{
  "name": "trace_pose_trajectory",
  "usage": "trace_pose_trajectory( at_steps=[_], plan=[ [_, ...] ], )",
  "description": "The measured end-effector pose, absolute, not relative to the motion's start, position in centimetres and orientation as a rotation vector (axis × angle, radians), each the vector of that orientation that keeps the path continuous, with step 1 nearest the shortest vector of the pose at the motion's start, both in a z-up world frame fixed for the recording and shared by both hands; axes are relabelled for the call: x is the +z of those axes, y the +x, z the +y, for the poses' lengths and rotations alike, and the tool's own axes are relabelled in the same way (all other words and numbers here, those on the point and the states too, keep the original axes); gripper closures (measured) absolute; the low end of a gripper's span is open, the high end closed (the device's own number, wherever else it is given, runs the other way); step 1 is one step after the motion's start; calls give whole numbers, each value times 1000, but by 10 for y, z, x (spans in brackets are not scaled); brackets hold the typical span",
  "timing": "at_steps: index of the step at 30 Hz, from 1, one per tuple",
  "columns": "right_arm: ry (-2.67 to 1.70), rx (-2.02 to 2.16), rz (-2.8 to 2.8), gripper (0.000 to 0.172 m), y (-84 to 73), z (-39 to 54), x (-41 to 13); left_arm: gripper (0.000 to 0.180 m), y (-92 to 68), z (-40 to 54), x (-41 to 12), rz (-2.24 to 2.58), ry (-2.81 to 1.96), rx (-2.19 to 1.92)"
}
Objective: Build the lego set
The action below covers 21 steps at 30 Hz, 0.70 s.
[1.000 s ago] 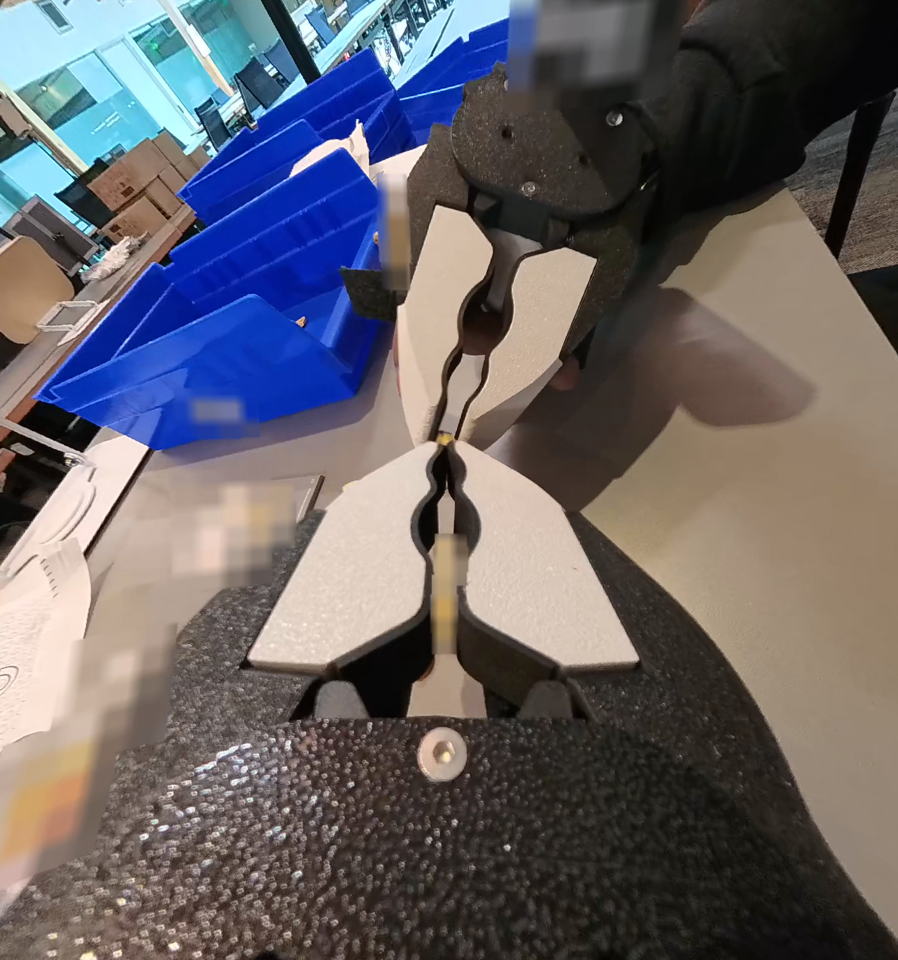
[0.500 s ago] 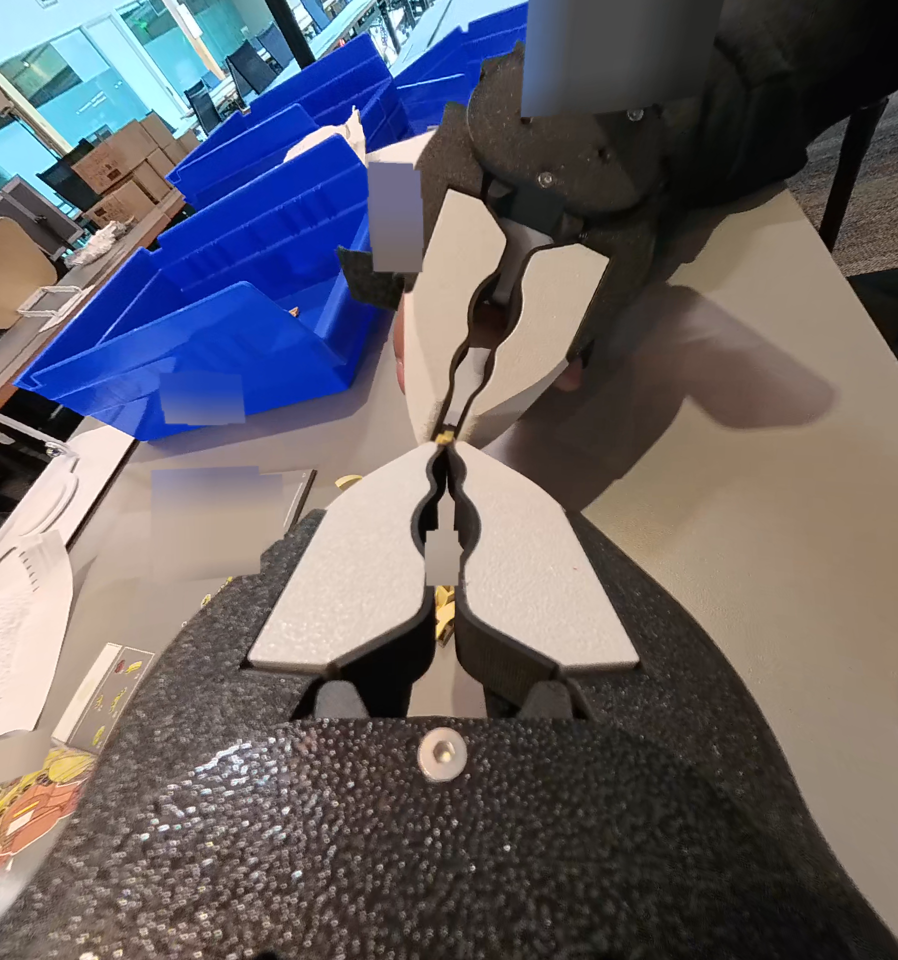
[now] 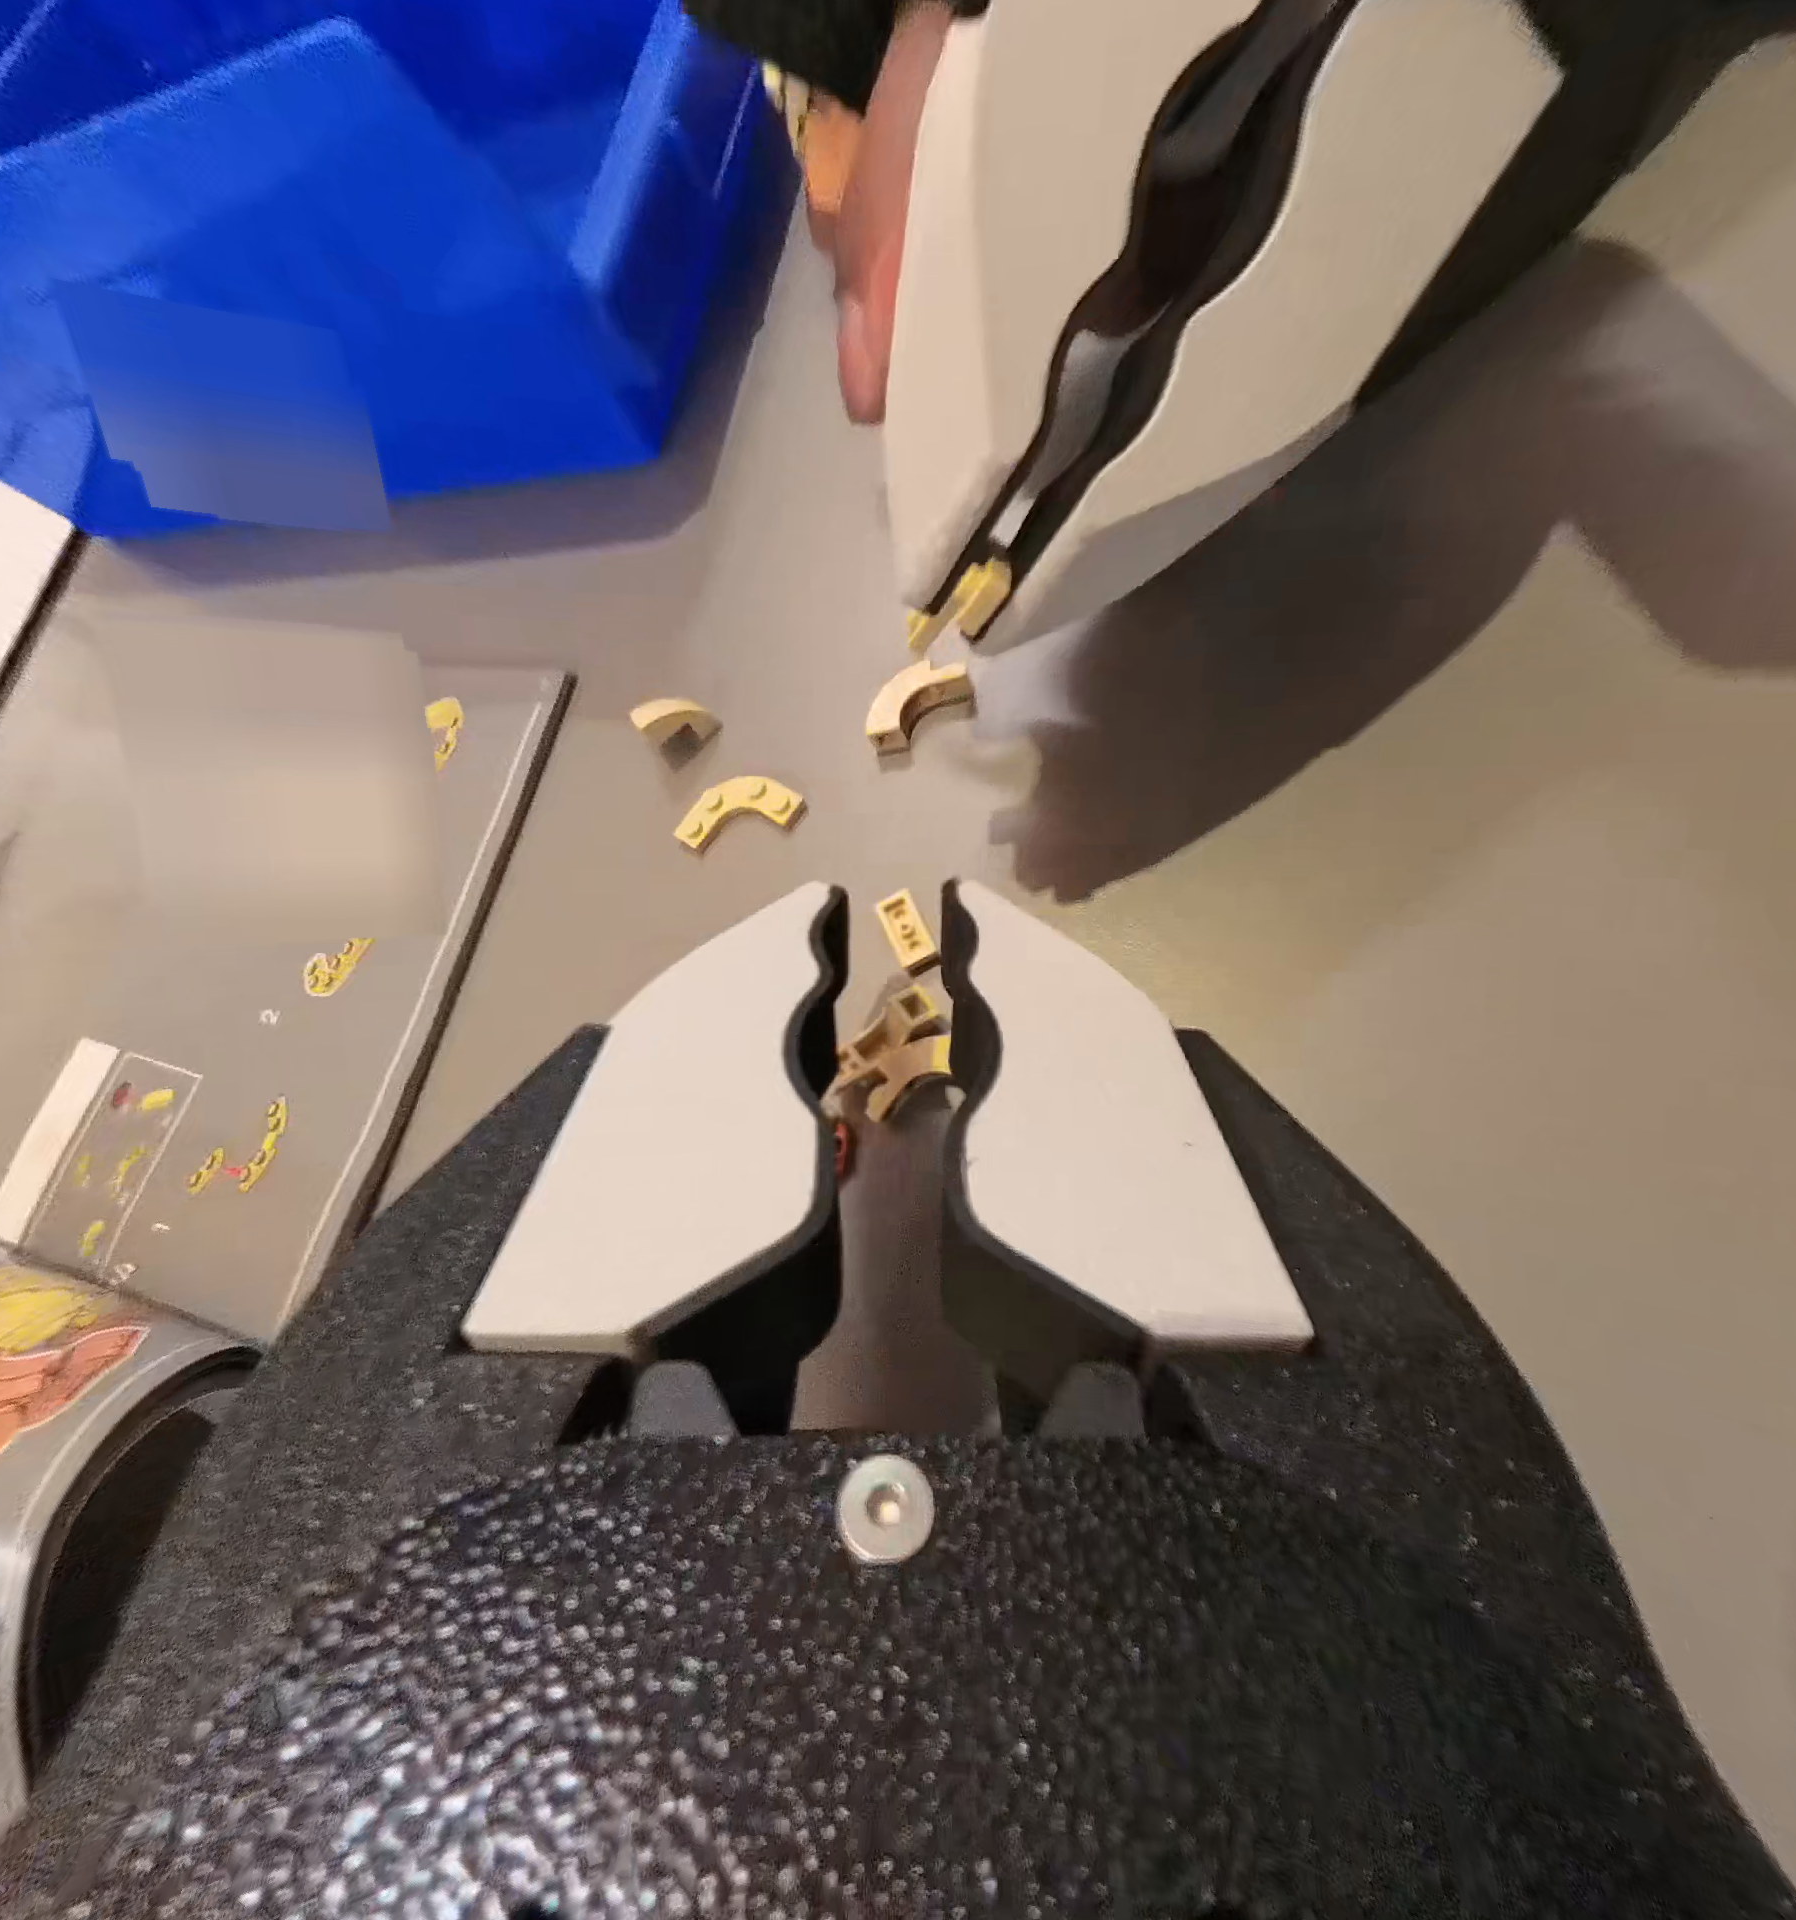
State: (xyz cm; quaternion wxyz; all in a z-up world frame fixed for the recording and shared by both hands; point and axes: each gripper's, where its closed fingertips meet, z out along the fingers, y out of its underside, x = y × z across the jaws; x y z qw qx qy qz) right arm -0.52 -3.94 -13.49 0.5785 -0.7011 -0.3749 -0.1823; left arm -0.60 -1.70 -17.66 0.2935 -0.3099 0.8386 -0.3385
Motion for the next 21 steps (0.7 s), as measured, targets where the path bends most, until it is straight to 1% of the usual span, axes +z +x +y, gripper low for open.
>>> trace_pose_trajectory(
  at_steps=[7,10,16,19,21],
  plan=[
    [-1644,-433,-874,167,1,-44,-137,165,-1,-11,-201,2352,-1069,-774],
    [-1660,-404,-859,167,3,-46,-139,173,-4,-13,-203,2400,-1106,-778],
    [-1745,-286,-825,167,2,-47,-148,173,-1,-19,-201,2412,-810,-657],
    [-1795,-216,-793,167,2,-46,-154,173,5,-20,-194,2317,-610,-563],
    [-1807,-184,-762,167,3,-45,-154,173,9,-23,-179,2199,-479,-533]
  ],
)
